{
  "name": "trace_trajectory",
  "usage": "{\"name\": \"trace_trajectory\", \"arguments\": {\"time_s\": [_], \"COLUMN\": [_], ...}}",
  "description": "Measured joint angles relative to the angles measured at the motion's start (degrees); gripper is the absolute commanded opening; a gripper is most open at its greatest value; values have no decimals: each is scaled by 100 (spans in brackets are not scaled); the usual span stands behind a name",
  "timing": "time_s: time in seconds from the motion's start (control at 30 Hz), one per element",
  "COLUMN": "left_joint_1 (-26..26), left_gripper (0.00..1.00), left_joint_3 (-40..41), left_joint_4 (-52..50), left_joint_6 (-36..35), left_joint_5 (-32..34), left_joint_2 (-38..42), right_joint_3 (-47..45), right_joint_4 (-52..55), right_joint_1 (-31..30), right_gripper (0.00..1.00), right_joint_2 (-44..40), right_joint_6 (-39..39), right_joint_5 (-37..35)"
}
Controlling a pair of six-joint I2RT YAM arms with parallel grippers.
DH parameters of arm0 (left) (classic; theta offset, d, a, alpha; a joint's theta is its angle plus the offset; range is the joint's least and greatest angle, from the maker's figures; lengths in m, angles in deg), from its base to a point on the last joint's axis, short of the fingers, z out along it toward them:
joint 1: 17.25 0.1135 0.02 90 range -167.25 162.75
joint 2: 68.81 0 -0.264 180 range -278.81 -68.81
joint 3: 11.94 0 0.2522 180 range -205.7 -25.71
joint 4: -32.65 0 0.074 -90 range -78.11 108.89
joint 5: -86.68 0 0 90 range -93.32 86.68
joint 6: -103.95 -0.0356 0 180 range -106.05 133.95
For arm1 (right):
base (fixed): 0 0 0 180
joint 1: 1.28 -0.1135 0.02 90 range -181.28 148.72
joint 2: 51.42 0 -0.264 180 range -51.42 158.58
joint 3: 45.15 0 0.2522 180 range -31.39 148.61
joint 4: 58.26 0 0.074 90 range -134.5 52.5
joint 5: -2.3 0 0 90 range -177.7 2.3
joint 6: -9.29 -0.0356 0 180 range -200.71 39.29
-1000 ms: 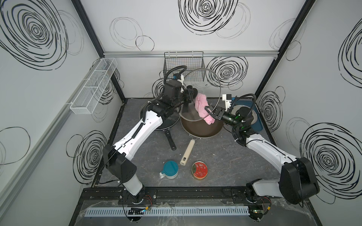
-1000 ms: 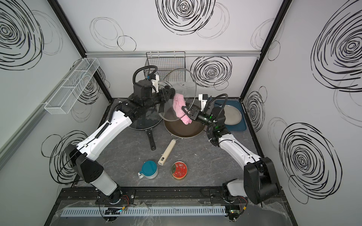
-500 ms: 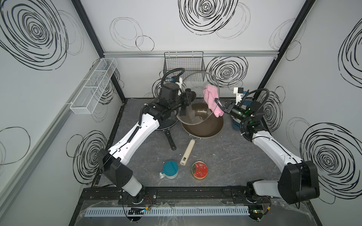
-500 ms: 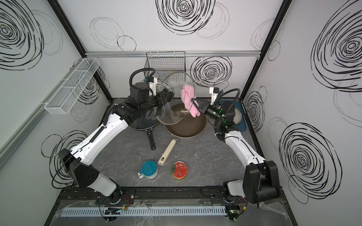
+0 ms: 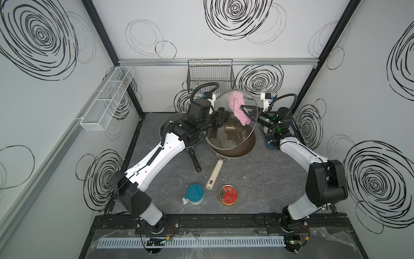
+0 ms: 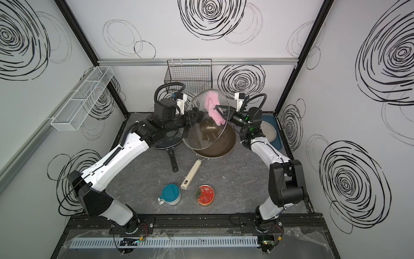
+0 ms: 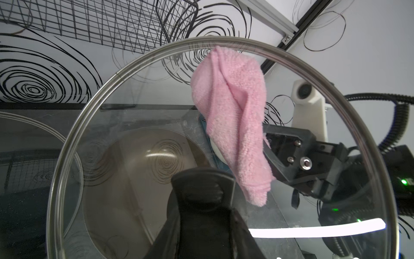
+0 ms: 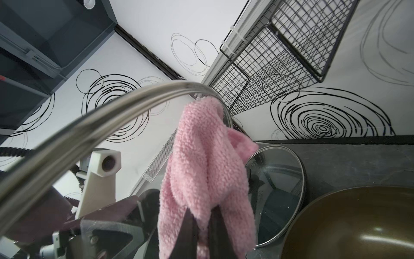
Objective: Wipe the pot lid with a cloth
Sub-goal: Wipe the pot lid.
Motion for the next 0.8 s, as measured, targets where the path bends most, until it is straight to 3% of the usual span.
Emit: {"name": "trace_trajectory", "arguments": {"time_s": [0.3, 0.8], "left_joint_1": [-85, -94], "left_gripper": [0, 0], "left_joint_3": [-114, -667], "left_joint_4": [-72, 15], "left_joint_6": [0, -2], "left_joint_5": [-4, 55], "left_joint_2": [-2, -136], "right_joint_3": [363, 219], "right_joint_4": [-533, -752], "right_joint_1": [-328, -949], "right_gripper": [0, 0], "right_joint_2": [726, 789], "right_joint_6": [-264, -310], "right_joint_5": [76, 68]}}
